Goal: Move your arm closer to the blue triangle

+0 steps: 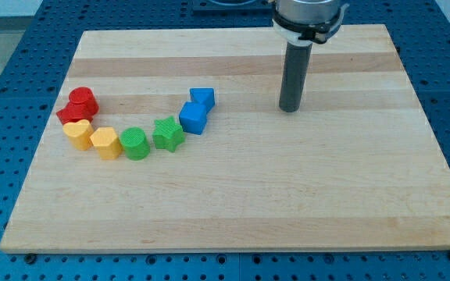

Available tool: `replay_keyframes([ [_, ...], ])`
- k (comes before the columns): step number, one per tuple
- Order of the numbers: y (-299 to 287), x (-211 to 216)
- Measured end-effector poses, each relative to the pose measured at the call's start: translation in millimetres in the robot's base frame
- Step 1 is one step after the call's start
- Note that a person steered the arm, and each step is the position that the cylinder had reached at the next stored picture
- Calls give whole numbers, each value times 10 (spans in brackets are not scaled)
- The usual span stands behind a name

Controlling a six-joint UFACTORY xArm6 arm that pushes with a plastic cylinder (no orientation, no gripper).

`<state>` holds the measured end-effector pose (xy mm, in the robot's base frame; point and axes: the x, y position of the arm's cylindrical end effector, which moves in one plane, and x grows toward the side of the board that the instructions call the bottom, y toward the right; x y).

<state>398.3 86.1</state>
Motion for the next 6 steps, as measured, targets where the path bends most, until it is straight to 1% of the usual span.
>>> replay_keyframes([
  [1,0,0],
  [2,0,-103],
  [3,-118,-549],
  [4,-453,-654],
  [6,-1160,-654],
])
